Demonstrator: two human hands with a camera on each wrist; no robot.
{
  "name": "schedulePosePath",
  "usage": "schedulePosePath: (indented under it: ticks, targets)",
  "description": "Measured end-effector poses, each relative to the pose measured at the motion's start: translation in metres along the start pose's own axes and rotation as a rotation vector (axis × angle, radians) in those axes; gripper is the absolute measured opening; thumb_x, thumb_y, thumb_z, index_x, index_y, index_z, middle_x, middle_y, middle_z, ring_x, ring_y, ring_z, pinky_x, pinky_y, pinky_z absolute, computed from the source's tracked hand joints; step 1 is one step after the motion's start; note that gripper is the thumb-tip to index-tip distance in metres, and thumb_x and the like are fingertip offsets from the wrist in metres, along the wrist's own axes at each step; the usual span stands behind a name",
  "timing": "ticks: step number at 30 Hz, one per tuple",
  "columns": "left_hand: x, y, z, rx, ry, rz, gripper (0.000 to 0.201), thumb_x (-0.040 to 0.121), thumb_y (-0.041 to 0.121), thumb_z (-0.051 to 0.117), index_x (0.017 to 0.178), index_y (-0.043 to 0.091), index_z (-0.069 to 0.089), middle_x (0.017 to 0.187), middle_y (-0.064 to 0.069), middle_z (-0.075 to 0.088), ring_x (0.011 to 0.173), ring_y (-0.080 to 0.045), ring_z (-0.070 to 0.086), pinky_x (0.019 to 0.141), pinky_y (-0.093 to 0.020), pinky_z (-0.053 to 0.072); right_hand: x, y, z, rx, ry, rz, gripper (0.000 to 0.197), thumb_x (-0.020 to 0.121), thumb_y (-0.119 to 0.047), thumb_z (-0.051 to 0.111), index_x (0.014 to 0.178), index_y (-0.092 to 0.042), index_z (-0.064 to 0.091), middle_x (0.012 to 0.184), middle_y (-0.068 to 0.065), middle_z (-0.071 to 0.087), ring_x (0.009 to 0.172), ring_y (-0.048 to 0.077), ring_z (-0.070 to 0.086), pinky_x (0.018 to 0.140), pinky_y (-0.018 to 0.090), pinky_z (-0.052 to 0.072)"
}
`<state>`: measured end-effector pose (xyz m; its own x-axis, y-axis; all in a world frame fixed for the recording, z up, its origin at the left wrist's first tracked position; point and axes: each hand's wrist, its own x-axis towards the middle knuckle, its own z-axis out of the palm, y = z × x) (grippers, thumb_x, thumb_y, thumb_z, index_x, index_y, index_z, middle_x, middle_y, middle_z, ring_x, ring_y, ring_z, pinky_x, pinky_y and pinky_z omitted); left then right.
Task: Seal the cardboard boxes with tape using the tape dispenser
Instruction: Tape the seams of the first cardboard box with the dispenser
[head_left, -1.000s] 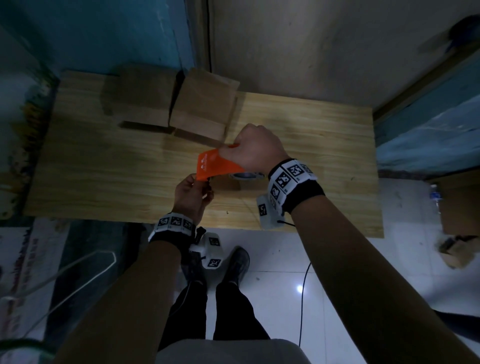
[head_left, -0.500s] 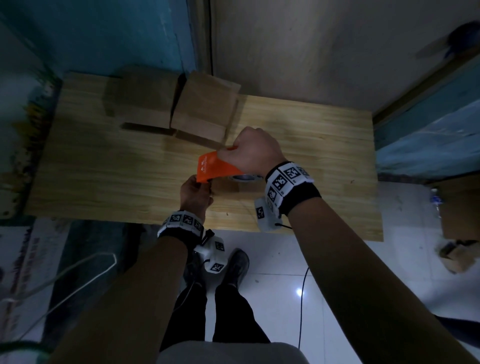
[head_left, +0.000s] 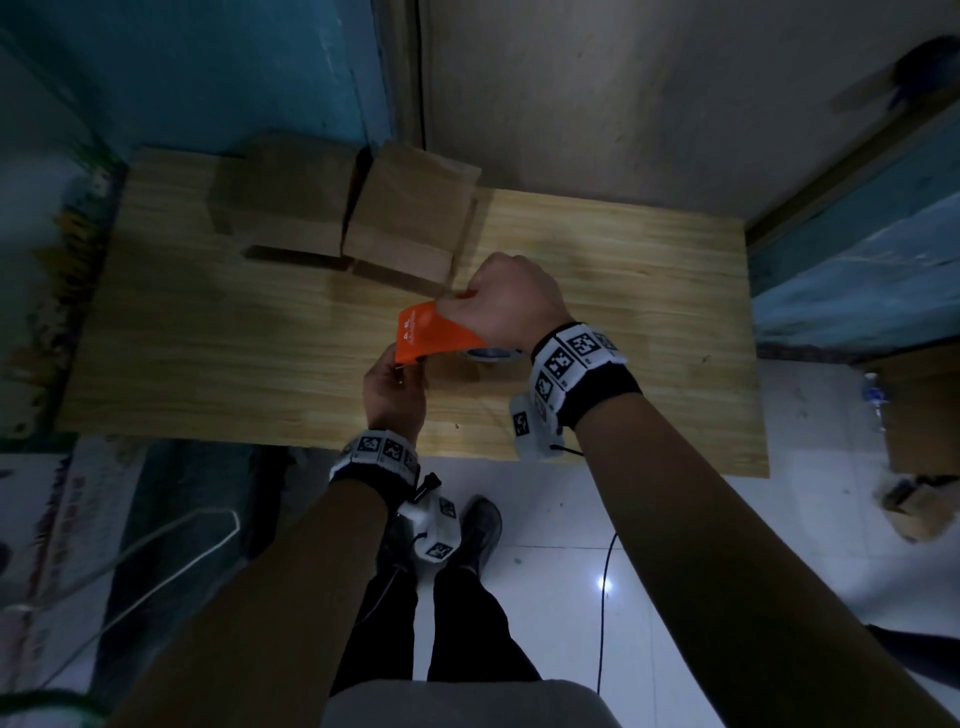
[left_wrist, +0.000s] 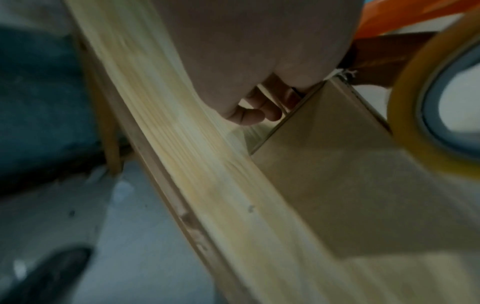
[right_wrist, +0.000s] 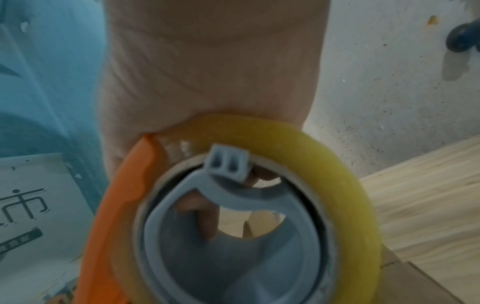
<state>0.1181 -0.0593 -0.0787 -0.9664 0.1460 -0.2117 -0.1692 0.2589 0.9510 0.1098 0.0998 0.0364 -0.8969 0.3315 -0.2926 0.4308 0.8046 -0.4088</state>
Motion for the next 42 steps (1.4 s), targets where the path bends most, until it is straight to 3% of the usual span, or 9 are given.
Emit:
schedulePosePath:
  ticks: [6,10,14,19,22,28,35,39,42]
  targets:
    - [-0.017,-0.004,0.001,-0.026,-0.148,-0.146,0.026,0.098,0.016,0.036,0.104,0.01,0.06,0.087,-0.002,0.055,0.077,-0.014,0.05,0.077,-0.035,0.044,-0.003,0.001,-0.002,0.015,0.012,0.004,0.05,0.076,-0.064,0.057,0.055,-0.019,0.054,0.06,-0.004,0.056,0.061,0.017,0.057,0.055,0.027,0.035]
    - [-0.026,0.019,0.009,-0.094,-0.277,-0.017,0.021,0.106,0.023,0.037,0.11,0.039,0.049,0.102,0.023,0.054,0.088,0.021,0.053,0.076,-0.001,0.038,-0.005,0.001,-0.002,0.015,0.005,0.002,0.049,0.077,-0.063,0.057,0.056,-0.019,0.055,0.06,-0.004,0.056,0.06,0.016,0.057,0.055,0.027,0.034]
    - [-0.026,0.017,0.012,-0.031,-0.327,0.022,0.024,0.104,0.013,0.039,0.125,0.025,0.038,0.102,0.024,0.048,0.08,0.033,0.046,0.068,0.006,0.034,-0.005,0.001,-0.003,0.022,0.004,-0.002,0.05,0.078,-0.062,0.058,0.052,-0.019,0.054,0.059,-0.003,0.056,0.06,0.016,0.057,0.053,0.027,0.034]
    - [-0.017,0.0,0.011,0.099,-0.279,0.049,0.02,0.103,0.019,0.044,0.122,0.018,0.05,0.082,0.016,0.051,0.066,0.005,0.047,0.059,-0.006,0.038,-0.006,0.0,-0.007,0.026,-0.015,-0.017,0.053,0.082,-0.061,0.058,0.049,-0.019,0.052,0.057,-0.004,0.054,0.057,0.013,0.054,0.054,0.027,0.032]
    - [-0.019,0.001,0.014,0.12,-0.246,0.048,0.019,0.102,0.02,0.043,0.094,0.037,0.047,0.076,0.014,0.049,0.058,0.009,0.05,0.053,-0.006,0.037,-0.006,0.0,-0.009,0.002,-0.05,-0.033,0.053,0.084,-0.061,0.056,0.052,-0.02,0.052,0.062,-0.004,0.053,0.06,0.013,0.052,0.056,0.028,0.033]
    - [-0.029,0.011,0.02,0.144,-0.142,0.012,0.032,0.105,0.02,0.036,0.083,0.041,0.045,0.073,0.01,0.051,0.061,0.002,0.046,0.058,-0.016,0.038,-0.002,0.0,-0.018,-0.049,-0.182,-0.084,0.05,0.087,-0.061,0.056,0.058,-0.02,0.048,0.061,-0.001,0.05,0.057,0.015,0.05,0.053,0.028,0.031]
    - [-0.036,0.008,0.028,0.14,-0.048,-0.048,0.028,0.102,0.03,0.038,0.113,0.013,0.057,0.082,0.0,0.057,0.075,-0.02,0.052,0.073,-0.029,0.037,-0.002,0.012,-0.021,0.001,-0.206,-0.109,0.051,0.086,-0.058,0.056,0.056,-0.02,0.04,0.057,0.0,0.041,0.05,0.016,0.042,0.051,0.029,0.028]
    - [-0.036,0.009,0.029,0.164,-0.018,-0.044,0.041,0.093,0.04,0.035,0.116,0.016,0.057,0.076,0.012,0.058,0.068,-0.011,0.055,0.072,-0.035,0.048,-0.007,0.025,-0.026,0.01,-0.179,-0.111,0.055,0.084,-0.06,0.054,0.053,-0.016,0.041,0.052,0.003,0.041,0.049,0.018,0.044,0.051,0.031,0.031]
    - [-0.035,0.007,0.029,0.201,-0.022,-0.01,0.04,0.102,0.033,0.037,0.14,0.025,0.045,0.081,0.009,0.061,0.07,-0.011,0.056,0.072,-0.03,0.047,-0.011,0.034,-0.031,0.024,-0.17,-0.125,0.056,0.087,-0.055,0.055,0.051,-0.015,0.041,0.05,0.005,0.041,0.05,0.013,0.04,0.053,0.032,0.032]
